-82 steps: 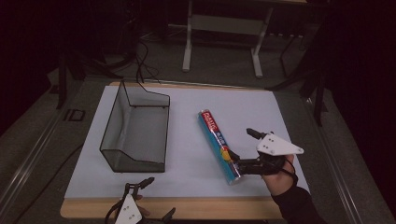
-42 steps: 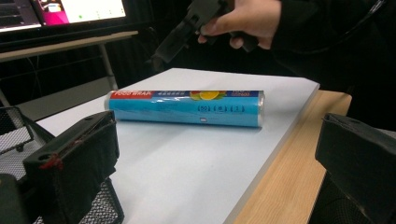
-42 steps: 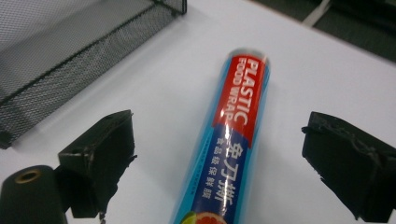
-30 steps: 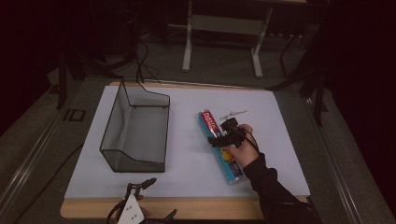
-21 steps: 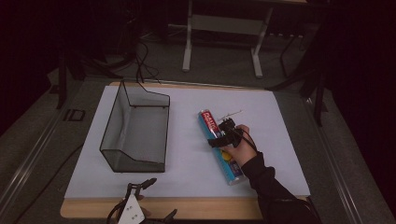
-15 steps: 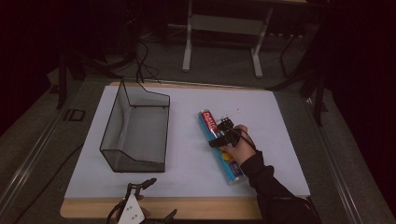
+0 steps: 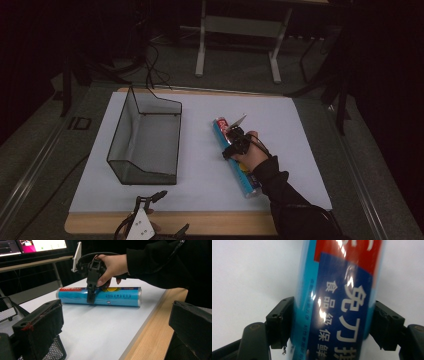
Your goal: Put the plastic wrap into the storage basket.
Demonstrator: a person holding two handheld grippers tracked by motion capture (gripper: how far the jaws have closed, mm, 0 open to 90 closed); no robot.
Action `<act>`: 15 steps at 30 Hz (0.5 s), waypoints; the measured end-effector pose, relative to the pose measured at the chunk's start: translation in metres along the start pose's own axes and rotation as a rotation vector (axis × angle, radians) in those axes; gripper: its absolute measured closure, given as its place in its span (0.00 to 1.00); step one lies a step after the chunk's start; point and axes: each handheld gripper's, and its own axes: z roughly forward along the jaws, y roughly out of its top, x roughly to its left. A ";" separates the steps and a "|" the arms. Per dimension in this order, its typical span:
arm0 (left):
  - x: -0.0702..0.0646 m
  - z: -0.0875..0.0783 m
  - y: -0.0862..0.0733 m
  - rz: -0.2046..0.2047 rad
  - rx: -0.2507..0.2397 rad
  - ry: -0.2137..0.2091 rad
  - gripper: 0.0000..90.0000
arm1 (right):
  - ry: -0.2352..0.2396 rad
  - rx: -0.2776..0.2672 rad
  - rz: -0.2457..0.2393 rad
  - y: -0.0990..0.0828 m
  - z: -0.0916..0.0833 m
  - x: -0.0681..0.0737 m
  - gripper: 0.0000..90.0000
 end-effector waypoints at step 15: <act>0.000 0.001 0.000 0.009 0.007 0.005 0.00 | 0.021 0.046 0.101 0.003 0.007 0.000 0.35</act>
